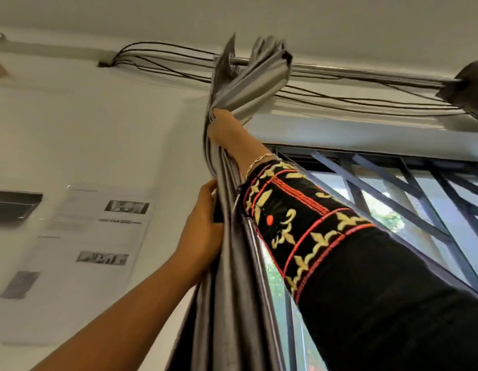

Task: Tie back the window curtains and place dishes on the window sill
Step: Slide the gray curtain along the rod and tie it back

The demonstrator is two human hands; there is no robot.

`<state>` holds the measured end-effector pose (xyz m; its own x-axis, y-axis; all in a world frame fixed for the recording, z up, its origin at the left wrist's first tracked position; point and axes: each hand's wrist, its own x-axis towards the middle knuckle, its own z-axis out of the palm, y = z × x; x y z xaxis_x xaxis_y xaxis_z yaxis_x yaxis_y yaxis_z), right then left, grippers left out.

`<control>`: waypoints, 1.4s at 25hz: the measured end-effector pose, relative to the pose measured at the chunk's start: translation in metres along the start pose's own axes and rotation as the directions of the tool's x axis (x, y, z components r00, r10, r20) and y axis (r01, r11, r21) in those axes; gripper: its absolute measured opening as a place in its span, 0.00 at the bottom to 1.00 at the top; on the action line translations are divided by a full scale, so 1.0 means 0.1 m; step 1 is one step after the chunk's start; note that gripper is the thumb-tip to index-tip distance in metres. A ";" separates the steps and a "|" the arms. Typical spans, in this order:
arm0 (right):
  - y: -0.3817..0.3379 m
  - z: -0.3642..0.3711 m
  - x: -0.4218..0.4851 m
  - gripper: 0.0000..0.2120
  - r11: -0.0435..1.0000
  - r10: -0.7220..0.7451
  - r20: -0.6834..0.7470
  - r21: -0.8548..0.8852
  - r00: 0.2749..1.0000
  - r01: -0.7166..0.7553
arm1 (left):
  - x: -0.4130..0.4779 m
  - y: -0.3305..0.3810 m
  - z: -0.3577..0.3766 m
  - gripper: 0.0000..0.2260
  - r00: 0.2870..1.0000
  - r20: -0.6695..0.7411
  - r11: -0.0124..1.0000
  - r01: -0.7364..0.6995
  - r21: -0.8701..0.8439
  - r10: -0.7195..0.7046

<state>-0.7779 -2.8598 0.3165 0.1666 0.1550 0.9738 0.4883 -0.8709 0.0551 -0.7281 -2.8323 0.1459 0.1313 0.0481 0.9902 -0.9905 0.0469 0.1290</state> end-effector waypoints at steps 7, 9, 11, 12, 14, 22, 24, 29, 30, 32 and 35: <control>0.26 0.16 -0.29 0.25 0.992 0.043 -0.044 0.117 0.998 -0.037 | -0.31 -0.25 -0.22 0.34 0.994 0.064 0.993 0.081 0.090 -0.087; 0.42 0.08 -0.45 0.29 0.987 0.077 -0.087 0.150 0.993 -0.064 | -0.40 -0.25 -0.17 0.34 0.993 0.060 0.987 0.096 0.126 -0.104; 0.55 -0.01 -0.61 0.31 0.981 0.113 -0.108 0.172 0.988 -0.093 | -0.51 -0.23 -0.11 0.33 0.992 0.051 0.982 0.107 0.155 -0.116; 0.61 -0.04 -0.69 0.31 0.980 0.119 -0.116 0.172 0.986 -0.098 | -0.57 -0.21 -0.07 0.33 0.991 0.045 0.978 0.117 0.172 -0.127; 0.71 -0.08 -0.89 0.28 0.986 0.086 -0.143 0.155 0.986 -0.064 | -0.71 -0.14 0.00 0.32 0.988 0.011 0.967 0.146 0.208 -0.151; 0.96 -0.16 -2.01 0.26 0.999 0.038 -0.142 0.004 0.989 -0.038 | -1.40 0.25 0.16 0.29 0.971 -0.191 0.846 0.222 0.485 -0.145; 1.00 -0.21 -2.37 0.25 0.996 0.084 -0.112 -0.033 0.990 -0.089 | -1.64 0.35 0.17 0.26 0.964 -0.209 0.814 0.252 0.524 -0.164; 1.06 -0.39 -3.34 0.27 0.951 0.245 0.047 -0.205 0.968 -0.231 | -2.34 0.61 0.29 0.23 0.975 -0.147 0.679 0.220 0.700 -0.165; 1.06 -0.43 -3.56 0.27 0.942 0.270 0.085 -0.230 0.959 -0.245 | -2.50 0.65 0.33 0.23 0.981 -0.111 0.646 0.187 0.740 -0.157; 1.05 -0.52 -3.99 0.28 0.928 0.307 0.173 -0.273 0.936 -0.254 | -2.81 0.74 0.41 0.22 0.987 -0.029 0.584 0.116 0.804 -0.157; 1.06 -0.66 -4.62 0.29 0.913 0.360 0.258 -0.298 0.897 -0.280 | -3.27 0.86 0.55 0.23 0.974 0.089 0.509 0.032 0.860 -0.210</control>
<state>-0.8590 -3.0547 -0.1131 0.5457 -0.0540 0.8363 0.1438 -0.9771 -0.1569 -0.8580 -2.8988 -0.1640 0.3322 -0.0514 0.9418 -0.5350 -0.8326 0.1433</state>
